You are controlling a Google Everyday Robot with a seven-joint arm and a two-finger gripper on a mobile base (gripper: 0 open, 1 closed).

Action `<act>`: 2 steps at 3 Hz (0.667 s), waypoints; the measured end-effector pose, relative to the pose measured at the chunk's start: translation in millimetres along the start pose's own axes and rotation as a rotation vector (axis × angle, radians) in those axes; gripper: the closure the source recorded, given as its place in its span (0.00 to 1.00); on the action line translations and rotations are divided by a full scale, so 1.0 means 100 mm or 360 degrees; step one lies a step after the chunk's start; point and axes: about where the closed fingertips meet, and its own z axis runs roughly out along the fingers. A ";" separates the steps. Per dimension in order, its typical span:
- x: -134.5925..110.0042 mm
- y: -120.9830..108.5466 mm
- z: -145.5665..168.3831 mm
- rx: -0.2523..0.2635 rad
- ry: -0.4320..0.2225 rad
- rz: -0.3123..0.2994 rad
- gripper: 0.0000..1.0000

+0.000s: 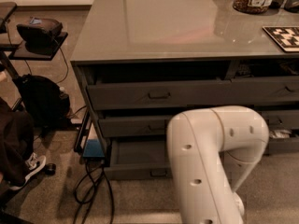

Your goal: Open bottom drawer

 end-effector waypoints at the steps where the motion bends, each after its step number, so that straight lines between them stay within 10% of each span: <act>1: 0.51 -0.29 0.01 0.0147 0.0091 0.0083 0.89; 2: 0.85 -0.83 0.39 0.0195 0.0150 0.0150 1.00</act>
Offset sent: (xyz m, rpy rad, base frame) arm 0.1321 -0.1222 0.0037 0.0387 0.1884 -0.2410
